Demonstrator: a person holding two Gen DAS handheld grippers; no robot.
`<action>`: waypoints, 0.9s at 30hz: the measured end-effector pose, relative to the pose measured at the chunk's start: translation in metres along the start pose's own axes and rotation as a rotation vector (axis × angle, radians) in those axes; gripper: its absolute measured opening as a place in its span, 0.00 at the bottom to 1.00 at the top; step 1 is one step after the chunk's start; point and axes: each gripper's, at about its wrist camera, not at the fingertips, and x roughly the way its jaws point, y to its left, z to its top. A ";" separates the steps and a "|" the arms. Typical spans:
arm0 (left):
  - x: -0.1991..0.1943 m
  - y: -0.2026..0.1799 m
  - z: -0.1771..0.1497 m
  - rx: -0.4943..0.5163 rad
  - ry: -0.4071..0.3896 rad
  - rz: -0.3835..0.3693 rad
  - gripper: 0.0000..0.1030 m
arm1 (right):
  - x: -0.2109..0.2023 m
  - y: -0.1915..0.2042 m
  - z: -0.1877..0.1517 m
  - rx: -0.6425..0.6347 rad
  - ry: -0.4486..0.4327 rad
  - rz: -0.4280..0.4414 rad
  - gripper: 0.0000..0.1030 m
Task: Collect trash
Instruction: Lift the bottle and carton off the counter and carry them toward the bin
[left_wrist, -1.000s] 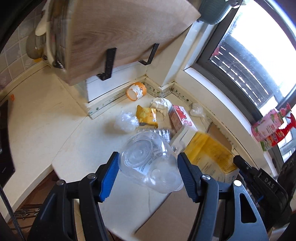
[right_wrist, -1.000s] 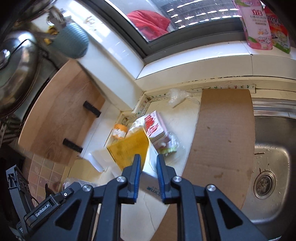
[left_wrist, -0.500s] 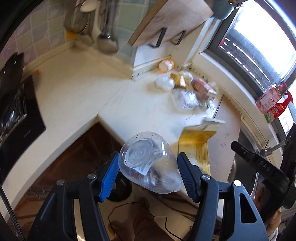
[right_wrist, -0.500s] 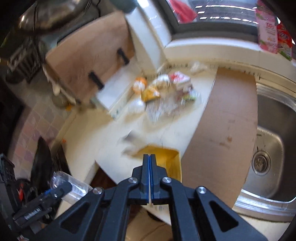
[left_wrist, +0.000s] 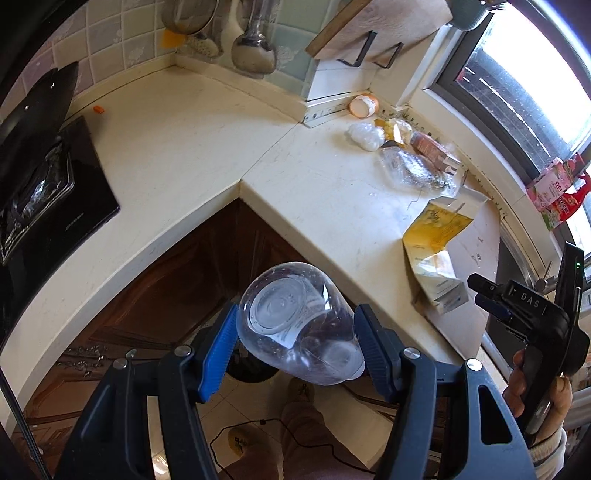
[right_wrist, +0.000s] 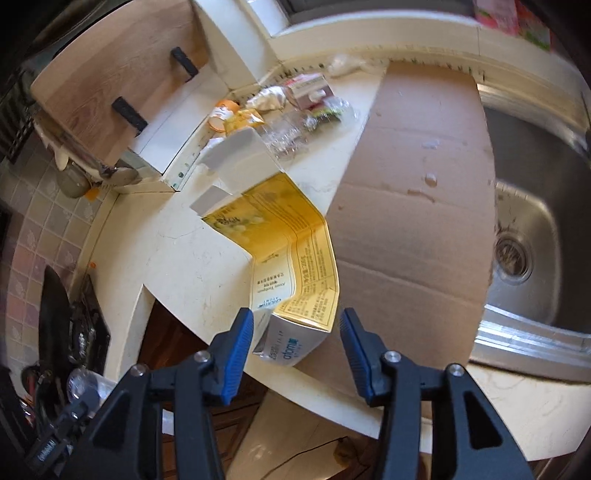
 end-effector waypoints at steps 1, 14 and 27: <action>0.002 0.004 -0.002 -0.011 0.007 0.002 0.60 | 0.003 -0.002 0.001 0.016 0.007 0.007 0.48; 0.008 0.011 -0.008 -0.039 0.019 0.021 0.60 | 0.041 -0.024 0.004 0.221 0.127 0.175 0.48; 0.006 0.012 -0.015 -0.046 0.022 0.029 0.60 | 0.048 -0.013 0.000 0.212 0.120 0.181 0.41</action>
